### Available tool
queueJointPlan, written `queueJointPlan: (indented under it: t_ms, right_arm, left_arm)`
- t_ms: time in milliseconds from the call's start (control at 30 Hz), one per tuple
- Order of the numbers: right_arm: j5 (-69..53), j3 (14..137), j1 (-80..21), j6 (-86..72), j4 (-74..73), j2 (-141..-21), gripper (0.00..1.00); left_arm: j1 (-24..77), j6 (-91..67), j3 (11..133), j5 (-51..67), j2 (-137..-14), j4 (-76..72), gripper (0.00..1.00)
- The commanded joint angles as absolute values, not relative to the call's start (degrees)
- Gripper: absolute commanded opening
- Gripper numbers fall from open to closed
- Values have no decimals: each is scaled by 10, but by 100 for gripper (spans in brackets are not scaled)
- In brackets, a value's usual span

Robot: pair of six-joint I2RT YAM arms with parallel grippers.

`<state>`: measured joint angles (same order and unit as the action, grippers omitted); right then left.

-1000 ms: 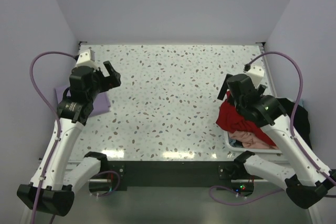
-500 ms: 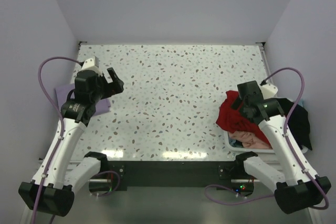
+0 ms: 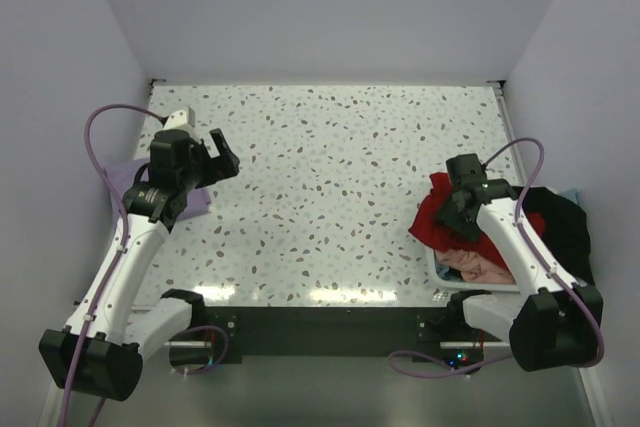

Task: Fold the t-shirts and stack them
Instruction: Grab the tshirt from the pile

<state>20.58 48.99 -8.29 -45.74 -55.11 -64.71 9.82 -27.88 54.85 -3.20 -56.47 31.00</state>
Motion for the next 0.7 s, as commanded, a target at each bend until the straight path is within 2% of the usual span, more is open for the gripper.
queueJointPlan:
  t_ms: [0, 33, 100, 133, 233, 533, 667]
  right_arm:
    - [188, 499, -74, -446, -523, -652, 57]
    - [190, 509, -73, -443, -525, -646, 40]
    - [193, 520, -70, -436, -536, -640, 28]
    - [193, 537, -69, -434, -542, -635, 16]
    - [191, 580, -69, -427, -574, -628, 0]
    - [224, 821, -69, -367, -657, -608, 0]
    - [156, 888, -69, -335, -618, -611, 0]
  left_arm:
    - [99, -267, 568, -27, -559, 306, 100]
    - [99, -267, 567, -28, -558, 305, 100]
    - [99, -265, 564, -28, -559, 301, 100]
    - [99, -264, 564, -26, -560, 300, 100]
    - [99, -261, 567, -18, -570, 290, 100]
    - [99, -264, 577, -11, -587, 279, 100]
    - [99, -262, 568, -10, -580, 277, 100]
